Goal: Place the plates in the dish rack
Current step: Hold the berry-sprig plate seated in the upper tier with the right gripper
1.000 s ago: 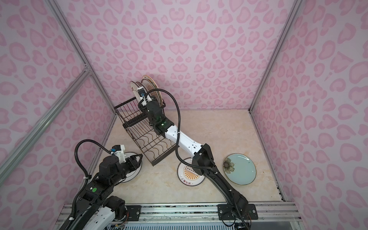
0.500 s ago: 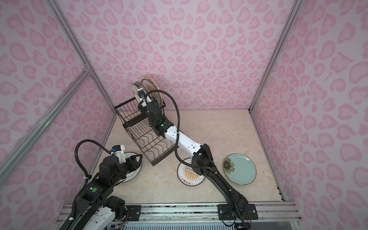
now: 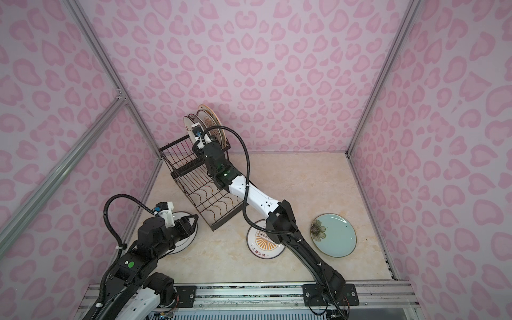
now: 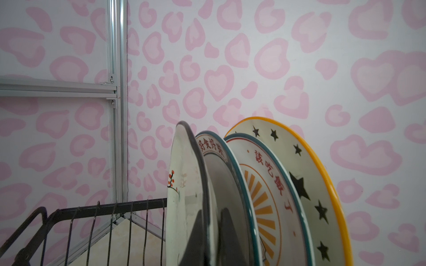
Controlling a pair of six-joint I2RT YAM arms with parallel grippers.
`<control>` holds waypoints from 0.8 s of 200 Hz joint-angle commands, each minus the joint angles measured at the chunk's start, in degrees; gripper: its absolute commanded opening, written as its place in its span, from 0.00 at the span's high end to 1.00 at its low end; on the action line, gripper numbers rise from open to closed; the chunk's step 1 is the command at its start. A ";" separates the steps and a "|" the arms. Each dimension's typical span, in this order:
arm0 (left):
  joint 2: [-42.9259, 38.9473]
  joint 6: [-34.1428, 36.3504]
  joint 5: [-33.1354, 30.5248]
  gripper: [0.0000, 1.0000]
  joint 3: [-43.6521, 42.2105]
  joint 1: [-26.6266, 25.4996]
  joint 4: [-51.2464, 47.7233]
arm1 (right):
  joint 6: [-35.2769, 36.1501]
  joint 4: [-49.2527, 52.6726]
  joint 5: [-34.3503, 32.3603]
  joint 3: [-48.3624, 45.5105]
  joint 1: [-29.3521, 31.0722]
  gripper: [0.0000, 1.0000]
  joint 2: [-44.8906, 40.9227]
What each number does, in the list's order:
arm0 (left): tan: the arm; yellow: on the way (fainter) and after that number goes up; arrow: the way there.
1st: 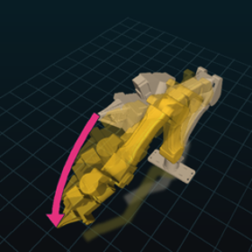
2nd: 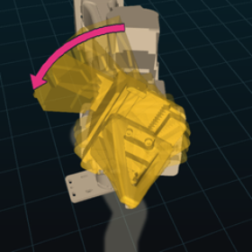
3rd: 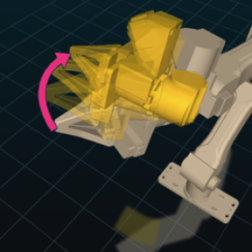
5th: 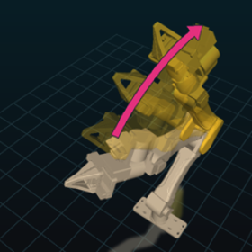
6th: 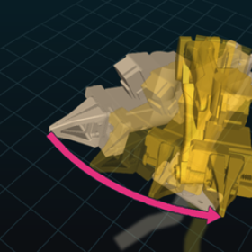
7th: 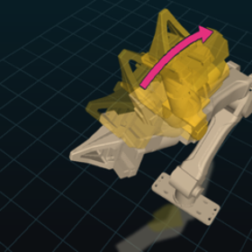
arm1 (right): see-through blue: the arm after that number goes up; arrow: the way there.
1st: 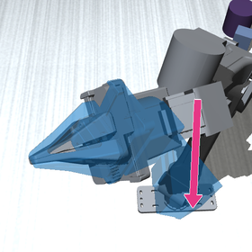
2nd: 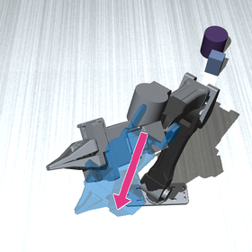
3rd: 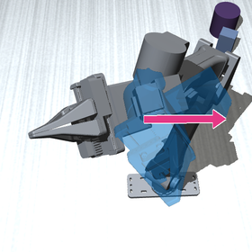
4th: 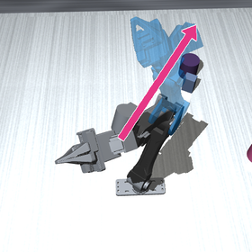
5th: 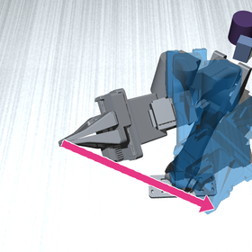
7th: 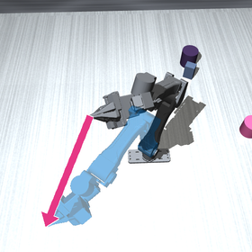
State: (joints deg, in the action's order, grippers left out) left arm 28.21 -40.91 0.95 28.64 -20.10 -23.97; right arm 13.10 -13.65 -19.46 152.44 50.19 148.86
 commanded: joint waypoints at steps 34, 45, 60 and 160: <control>-0.09 0.48 -0.78 0.45 0.62 0.05 -0.12 | 0.51 -5.96 -0.40 1.24 0.04 1.00 0.81; -0.08 0.56 -0.77 0.45 0.65 0.05 -0.20 | 0.38 -5.95 -0.31 1.41 0.04 1.00 1.09; -0.16 0.56 -0.86 0.45 0.63 0.06 -0.21 | 0.20 -5.90 -0.22 1.61 0.06 1.00 1.29; -0.08 0.83 -1.13 0.45 0.61 0.06 -0.38 | -0.49 -5.81 -0.05 1.85 -0.25 1.00 2.01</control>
State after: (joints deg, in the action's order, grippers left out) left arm 28.10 -40.84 0.43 28.64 -20.10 -24.16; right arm 13.06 -13.80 -19.44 153.53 50.00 149.99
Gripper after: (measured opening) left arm 0.553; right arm 0.072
